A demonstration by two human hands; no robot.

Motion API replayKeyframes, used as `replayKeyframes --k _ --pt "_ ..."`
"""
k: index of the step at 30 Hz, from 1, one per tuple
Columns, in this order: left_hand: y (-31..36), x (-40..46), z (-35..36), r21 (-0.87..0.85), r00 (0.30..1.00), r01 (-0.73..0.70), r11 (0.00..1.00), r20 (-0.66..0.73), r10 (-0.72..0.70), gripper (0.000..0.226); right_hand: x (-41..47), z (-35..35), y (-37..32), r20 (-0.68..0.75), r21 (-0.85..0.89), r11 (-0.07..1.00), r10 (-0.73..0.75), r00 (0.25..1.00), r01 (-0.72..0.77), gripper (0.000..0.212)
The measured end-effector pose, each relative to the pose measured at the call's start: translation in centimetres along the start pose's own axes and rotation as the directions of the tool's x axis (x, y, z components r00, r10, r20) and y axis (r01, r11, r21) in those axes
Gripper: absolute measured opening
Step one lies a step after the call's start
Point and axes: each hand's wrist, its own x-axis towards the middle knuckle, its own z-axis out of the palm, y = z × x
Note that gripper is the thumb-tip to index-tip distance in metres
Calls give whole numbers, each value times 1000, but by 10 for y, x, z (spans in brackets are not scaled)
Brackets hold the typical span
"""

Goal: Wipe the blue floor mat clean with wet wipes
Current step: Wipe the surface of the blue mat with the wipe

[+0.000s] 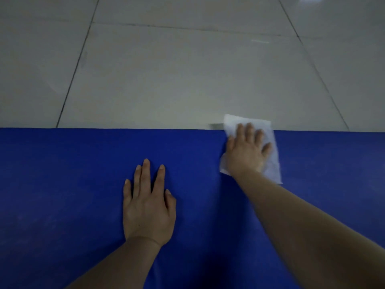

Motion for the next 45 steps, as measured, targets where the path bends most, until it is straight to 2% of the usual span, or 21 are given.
replayKeyframes --k 2,5,7,9,12,15,18,20,24,28,30,32,35,36,38,39,41,43,45 --pt "-1 0 0 5 1000 -8 1000 -10 8 58 -20 10 -36 6 -33 985 -172 985 172 55" --pt "-1 1 -1 21 1000 -13 1000 -22 13 58 -47 21 -73 34 -49 911 -408 912 410 55" --pt "-1 1 -1 22 999 -17 1000 -28 17 58 -52 22 -75 59 -73 862 -498 865 502 55" --pt "-1 1 -2 17 1000 -19 1000 -23 19 58 -46 20 -62 58 -84 842 -530 846 533 54" --pt "-1 1 -2 8 1000 -16 1000 -7 16 58 -29 16 -26 28 -83 896 -435 900 435 53" --pt "-2 1 -2 -2 1000 -13 1000 -6 13 57 -9 8 12 -1 -105 969 -226 974 225 56" --pt "-2 1 -2 -5 1000 -11 1000 -6 11 58 -2 2 21 -34 9 1000 -16 999 16 54" --pt "-1 2 -2 0 1000 -13 1000 -8 13 58 -9 2 4 -10 28 1000 -12 1000 12 55" --pt "-1 2 -2 13 1000 -17 1000 -10 17 59 -40 15 -48 13 -18 955 -297 955 298 55" --pt "-2 3 -1 22 1000 -20 1000 -13 20 59 -59 22 -73 76 -71 806 -582 809 587 59" --pt "-2 3 0 21 1000 -23 1000 -16 23 59 -53 22 -62 107 -115 750 -642 759 651 60" --pt "-2 3 -1 6 1000 -15 1000 -12 16 59 -36 20 -36 93 -162 800 -570 816 577 58" --pt "-2 2 -1 -14 1000 -4 1000 -4 3 58 -12 7 8 17 -135 962 -237 971 237 58" --pt "-2 3 0 -14 1000 -6 1000 -4 6 58 -9 3 13 12 -90 986 -140 990 141 56" --pt "-2 2 0 -8 1000 -14 1000 -9 14 58 -11 1 2 26 -17 997 -71 997 72 53" --pt "-2 2 0 -5 1000 -17 1000 -12 17 58 -15 2 -12 34 -14 995 -102 994 102 53" --pt "-2 2 -1 -2 1000 -20 1000 -17 20 58 -32 9 -43 27 -32 958 -283 959 284 52" --pt "-2 3 -2 5 1000 -19 1000 -21 19 58 -53 18 -69 45 -34 870 -490 870 492 53" --pt "-2 4 -1 6 999 -26 1000 -28 26 57 -64 23 -77 99 -59 784 -612 785 618 54"
